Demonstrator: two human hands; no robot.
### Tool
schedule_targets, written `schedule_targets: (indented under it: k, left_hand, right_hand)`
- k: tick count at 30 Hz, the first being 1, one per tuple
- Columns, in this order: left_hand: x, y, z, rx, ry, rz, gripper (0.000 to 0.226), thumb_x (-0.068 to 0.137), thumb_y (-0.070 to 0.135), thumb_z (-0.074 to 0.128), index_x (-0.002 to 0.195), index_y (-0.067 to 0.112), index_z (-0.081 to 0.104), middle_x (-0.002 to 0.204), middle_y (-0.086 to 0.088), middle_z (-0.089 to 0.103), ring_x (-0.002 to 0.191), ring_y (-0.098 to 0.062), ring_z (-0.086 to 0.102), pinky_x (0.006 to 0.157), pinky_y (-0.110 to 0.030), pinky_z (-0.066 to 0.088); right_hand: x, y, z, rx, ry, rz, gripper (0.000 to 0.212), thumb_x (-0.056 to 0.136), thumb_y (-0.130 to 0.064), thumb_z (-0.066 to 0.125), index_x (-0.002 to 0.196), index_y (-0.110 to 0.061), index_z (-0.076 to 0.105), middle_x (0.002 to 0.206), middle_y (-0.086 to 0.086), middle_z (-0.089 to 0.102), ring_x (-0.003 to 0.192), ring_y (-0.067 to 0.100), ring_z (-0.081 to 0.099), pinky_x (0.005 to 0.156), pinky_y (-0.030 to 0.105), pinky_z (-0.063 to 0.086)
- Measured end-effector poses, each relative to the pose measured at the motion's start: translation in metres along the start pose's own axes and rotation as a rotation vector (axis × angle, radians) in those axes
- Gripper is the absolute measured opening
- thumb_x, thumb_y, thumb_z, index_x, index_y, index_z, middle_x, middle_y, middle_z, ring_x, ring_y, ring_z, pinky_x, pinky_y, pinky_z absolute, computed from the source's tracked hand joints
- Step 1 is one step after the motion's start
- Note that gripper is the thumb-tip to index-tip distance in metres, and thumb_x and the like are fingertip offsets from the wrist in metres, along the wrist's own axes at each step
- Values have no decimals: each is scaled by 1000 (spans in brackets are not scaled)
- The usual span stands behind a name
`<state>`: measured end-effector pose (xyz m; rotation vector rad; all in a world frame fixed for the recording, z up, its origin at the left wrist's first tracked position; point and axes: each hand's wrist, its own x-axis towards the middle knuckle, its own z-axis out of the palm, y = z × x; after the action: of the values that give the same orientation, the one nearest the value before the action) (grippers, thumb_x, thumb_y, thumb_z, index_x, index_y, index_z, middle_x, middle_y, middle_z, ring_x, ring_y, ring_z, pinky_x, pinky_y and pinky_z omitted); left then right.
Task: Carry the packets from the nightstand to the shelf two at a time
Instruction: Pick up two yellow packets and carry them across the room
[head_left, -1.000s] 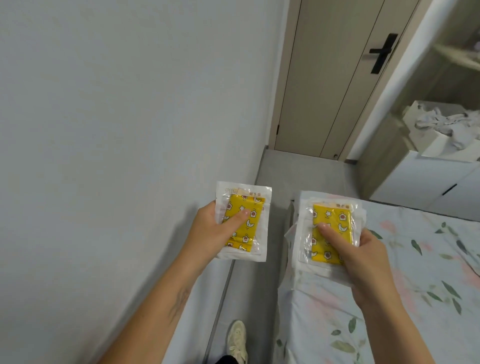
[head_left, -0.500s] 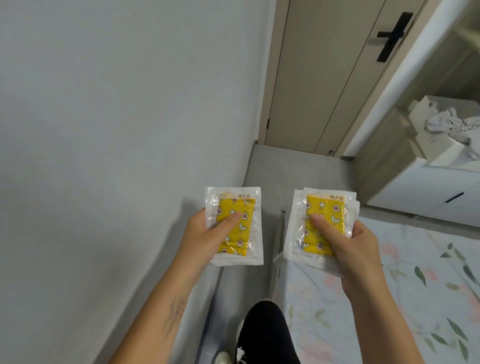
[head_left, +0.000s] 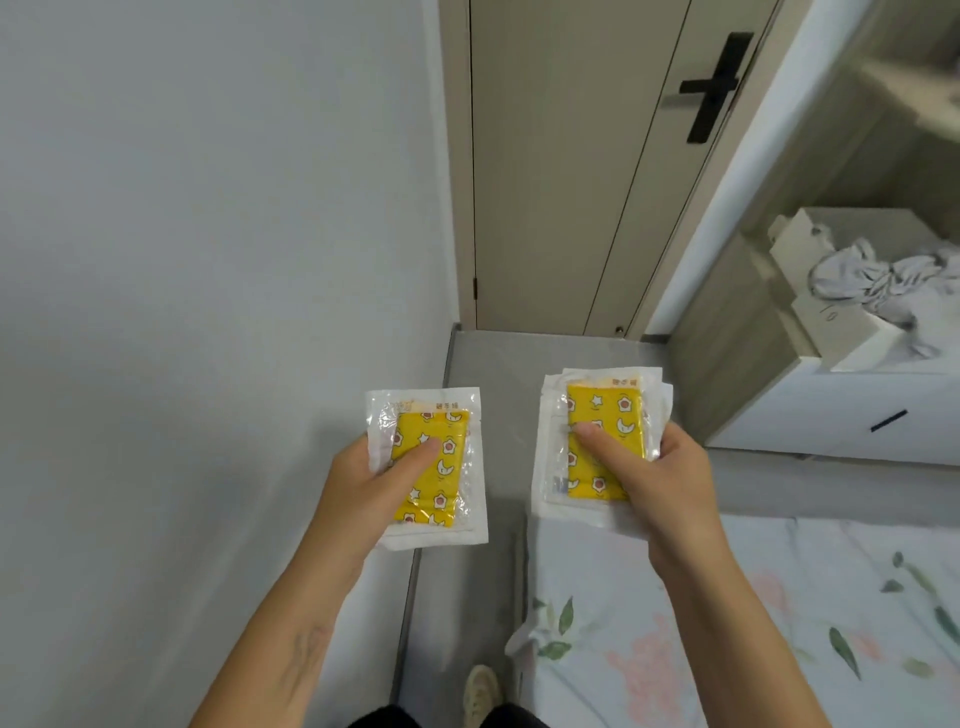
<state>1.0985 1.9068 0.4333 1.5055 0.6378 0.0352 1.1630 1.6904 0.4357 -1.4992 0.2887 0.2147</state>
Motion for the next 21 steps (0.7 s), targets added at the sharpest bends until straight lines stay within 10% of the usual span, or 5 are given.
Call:
schedule_targets:
  k: [21]
  left_hand:
    - [383,136,151,8,-309,3,14,88,20,67,101,20,71,90,2,77,79,-14,74,60,-25,56]
  right_hand:
    - [344,-87,44,69,313,-75,19,72,-15,82,88,-14,71,79,2,77,69,15,73,60,27,59]
